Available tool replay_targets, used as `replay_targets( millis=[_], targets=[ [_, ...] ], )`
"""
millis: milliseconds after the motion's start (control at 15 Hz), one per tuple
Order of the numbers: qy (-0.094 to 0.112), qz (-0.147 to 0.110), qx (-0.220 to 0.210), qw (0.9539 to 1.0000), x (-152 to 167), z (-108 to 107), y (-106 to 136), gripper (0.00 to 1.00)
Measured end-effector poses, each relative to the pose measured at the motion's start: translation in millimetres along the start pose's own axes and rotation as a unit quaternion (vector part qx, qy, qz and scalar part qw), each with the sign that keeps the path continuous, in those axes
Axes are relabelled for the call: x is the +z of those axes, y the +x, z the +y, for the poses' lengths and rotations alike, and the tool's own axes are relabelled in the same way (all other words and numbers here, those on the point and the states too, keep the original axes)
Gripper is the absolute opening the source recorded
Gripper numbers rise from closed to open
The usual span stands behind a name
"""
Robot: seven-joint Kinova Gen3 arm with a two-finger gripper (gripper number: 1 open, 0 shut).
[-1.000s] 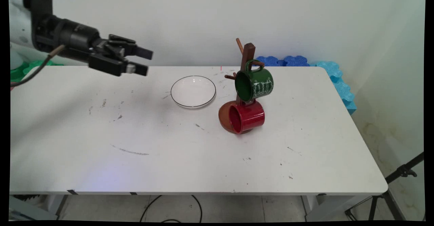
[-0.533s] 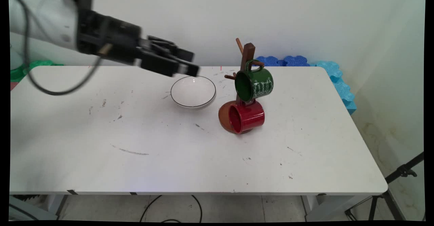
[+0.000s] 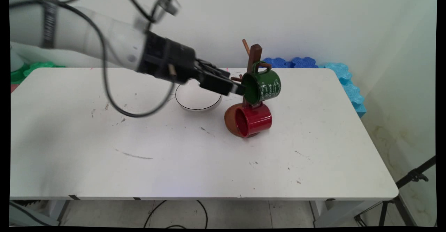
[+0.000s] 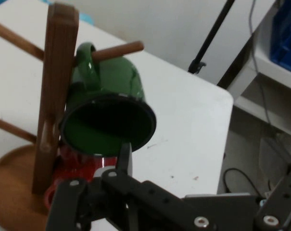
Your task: Pick up the green mug from the rack
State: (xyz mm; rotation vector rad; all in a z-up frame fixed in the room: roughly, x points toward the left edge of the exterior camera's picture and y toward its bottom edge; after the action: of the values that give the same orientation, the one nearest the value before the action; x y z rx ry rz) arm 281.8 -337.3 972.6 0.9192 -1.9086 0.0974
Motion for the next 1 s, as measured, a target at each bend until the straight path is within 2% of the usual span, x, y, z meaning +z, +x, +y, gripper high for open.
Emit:
replay_targets(
  millis=[200,533,1000],
  targets=[
    [0.016,-0.009,-0.018,0.9997,31.4,2.4,-4.4,1.0],
    [0.025,-0.002,-0.031,0.9992,75.4,2.6,-6.0,1.0],
    [0.031,0.006,-0.03,0.9991,107.6,-2.0,-10.6,1.0]
  ],
)
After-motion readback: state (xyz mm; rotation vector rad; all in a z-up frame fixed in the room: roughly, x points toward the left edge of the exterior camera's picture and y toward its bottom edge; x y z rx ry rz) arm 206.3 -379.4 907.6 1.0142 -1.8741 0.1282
